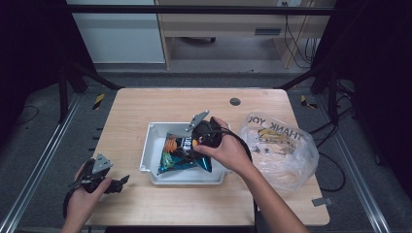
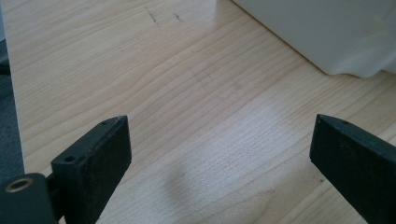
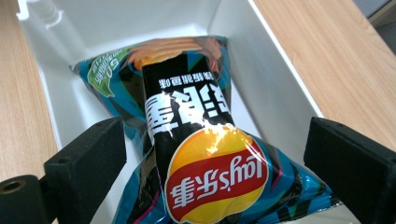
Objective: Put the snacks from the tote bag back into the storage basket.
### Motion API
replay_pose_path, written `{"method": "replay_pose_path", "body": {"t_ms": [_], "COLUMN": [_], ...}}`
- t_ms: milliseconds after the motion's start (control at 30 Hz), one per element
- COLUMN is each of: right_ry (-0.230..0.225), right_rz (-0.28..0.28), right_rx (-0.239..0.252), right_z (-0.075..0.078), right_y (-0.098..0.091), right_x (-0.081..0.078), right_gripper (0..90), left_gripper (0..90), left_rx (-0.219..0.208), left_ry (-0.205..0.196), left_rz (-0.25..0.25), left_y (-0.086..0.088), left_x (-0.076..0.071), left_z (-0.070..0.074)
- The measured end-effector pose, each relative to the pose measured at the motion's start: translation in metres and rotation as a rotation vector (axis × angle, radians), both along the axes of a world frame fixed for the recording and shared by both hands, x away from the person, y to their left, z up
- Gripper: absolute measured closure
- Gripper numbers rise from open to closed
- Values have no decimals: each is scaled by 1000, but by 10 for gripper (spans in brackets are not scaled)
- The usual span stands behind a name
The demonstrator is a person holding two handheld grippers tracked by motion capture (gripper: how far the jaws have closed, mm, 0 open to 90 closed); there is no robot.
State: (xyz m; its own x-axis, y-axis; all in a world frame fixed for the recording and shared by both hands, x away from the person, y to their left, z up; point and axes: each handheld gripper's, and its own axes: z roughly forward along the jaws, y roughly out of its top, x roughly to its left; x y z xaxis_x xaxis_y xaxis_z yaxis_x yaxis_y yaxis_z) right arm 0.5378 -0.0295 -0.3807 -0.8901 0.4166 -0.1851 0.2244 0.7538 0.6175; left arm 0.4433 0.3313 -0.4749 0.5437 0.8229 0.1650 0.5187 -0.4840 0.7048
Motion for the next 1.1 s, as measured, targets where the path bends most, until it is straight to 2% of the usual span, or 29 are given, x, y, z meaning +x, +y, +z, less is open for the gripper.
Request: {"method": "replay_pose_path", "body": {"t_ms": [33, 300, 600, 833, 1100], "right_ry": [1, -28, -72, -83, -83], "right_rz": [-12, -5, -47, -47, -100], "right_rx": [1, 20, 61, 82, 111], "right_z": [1, 8, 8, 13, 20], "right_y": [0, 2, 5, 5, -3], "right_x": [-1, -6, -11, -16, -25], "right_gripper": [65, 68, 66, 66, 67], "left_gripper": [51, 50, 49, 48, 48], "left_rx": [-2, 1, 6, 14, 15], "left_ry": [0, -2, -9, 2, 3], "left_rz": [2, 4, 0, -11, -8], "left_y": [0, 1, 1, -3, -1], "left_x": [0, -1, -5, -3, -3], "left_z": [0, 1, 2, 0, 0]}}
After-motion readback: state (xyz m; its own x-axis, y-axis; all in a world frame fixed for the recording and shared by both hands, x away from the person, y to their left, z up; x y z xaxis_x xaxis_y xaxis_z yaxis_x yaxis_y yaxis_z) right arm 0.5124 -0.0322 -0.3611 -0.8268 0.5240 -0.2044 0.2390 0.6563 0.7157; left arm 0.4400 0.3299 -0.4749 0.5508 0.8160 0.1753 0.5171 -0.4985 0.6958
